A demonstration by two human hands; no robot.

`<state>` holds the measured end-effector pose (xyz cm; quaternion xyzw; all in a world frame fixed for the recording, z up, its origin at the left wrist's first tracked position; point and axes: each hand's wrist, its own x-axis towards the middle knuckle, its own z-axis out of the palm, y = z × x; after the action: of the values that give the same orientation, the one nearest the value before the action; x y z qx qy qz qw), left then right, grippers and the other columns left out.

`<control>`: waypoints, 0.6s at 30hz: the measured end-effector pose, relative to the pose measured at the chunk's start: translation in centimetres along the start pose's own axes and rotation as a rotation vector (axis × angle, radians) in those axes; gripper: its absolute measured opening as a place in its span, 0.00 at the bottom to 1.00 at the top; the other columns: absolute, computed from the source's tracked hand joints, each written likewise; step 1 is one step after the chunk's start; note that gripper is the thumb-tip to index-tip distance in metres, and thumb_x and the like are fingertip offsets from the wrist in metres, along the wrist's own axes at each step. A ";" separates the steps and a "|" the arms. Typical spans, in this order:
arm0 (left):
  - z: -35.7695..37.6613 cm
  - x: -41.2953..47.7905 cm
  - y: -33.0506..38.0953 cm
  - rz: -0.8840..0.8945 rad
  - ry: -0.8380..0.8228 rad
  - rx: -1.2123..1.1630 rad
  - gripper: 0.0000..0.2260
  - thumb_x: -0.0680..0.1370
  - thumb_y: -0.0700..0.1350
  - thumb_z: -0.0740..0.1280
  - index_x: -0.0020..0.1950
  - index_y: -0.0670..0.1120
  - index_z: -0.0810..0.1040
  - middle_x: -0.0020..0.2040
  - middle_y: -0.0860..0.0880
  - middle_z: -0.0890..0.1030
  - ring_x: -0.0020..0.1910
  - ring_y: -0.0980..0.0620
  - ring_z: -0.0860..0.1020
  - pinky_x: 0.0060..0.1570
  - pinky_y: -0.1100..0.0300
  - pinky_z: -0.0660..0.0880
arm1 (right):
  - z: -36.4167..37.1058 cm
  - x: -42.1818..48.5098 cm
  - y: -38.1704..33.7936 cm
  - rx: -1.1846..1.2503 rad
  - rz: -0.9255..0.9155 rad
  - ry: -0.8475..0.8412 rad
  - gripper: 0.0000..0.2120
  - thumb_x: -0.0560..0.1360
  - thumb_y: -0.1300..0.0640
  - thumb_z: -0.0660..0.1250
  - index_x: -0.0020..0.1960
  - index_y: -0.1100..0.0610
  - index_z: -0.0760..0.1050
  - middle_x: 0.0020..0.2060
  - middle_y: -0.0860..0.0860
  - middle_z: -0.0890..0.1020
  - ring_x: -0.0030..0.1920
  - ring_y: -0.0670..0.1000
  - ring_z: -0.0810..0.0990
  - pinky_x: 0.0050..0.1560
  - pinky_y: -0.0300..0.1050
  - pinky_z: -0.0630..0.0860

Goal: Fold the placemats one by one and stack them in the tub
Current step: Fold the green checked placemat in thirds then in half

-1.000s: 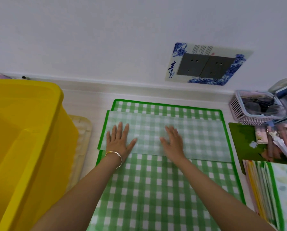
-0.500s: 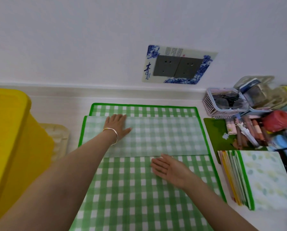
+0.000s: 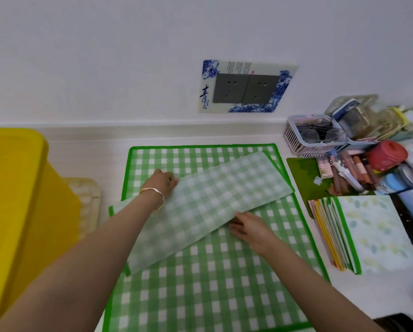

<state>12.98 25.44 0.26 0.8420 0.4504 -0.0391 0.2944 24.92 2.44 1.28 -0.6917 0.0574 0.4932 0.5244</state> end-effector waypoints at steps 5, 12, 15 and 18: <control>1.0 -3.5 0.3 0.030 0.000 -0.229 0.09 0.77 0.47 0.66 0.41 0.45 0.80 0.41 0.45 0.81 0.38 0.50 0.75 0.39 0.61 0.69 | -1.6 0.4 -0.3 -0.112 -0.161 0.052 0.07 0.81 0.61 0.57 0.57 0.56 0.71 0.51 0.55 0.79 0.49 0.54 0.80 0.45 0.45 0.78; 3.4 -7.6 -0.2 0.037 -0.240 -0.172 0.15 0.74 0.51 0.70 0.31 0.46 0.73 0.28 0.50 0.71 0.29 0.54 0.68 0.33 0.63 0.66 | -3.7 2.6 -2.5 -0.404 -0.285 0.220 0.04 0.75 0.60 0.64 0.42 0.56 0.75 0.48 0.57 0.81 0.48 0.57 0.80 0.54 0.56 0.78; 4.7 -9.5 -0.1 0.085 -0.327 -0.179 0.19 0.73 0.53 0.70 0.28 0.46 0.69 0.27 0.50 0.66 0.29 0.53 0.63 0.34 0.62 0.63 | -3.7 2.7 -3.4 -0.460 -0.349 0.195 0.03 0.75 0.61 0.65 0.44 0.59 0.77 0.46 0.56 0.82 0.46 0.55 0.80 0.51 0.49 0.78; 5.7 -11.1 -0.1 0.102 -0.265 -0.288 0.24 0.73 0.50 0.71 0.23 0.48 0.62 0.22 0.55 0.60 0.25 0.55 0.59 0.31 0.63 0.61 | -3.4 2.9 -4.1 -0.497 -0.425 0.165 0.02 0.75 0.61 0.66 0.44 0.59 0.77 0.45 0.58 0.82 0.43 0.54 0.79 0.49 0.48 0.77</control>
<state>7.49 14.28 -0.77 0.8004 0.3656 -0.0697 0.4699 30.95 2.84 1.72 -0.8327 -0.1679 0.3139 0.4242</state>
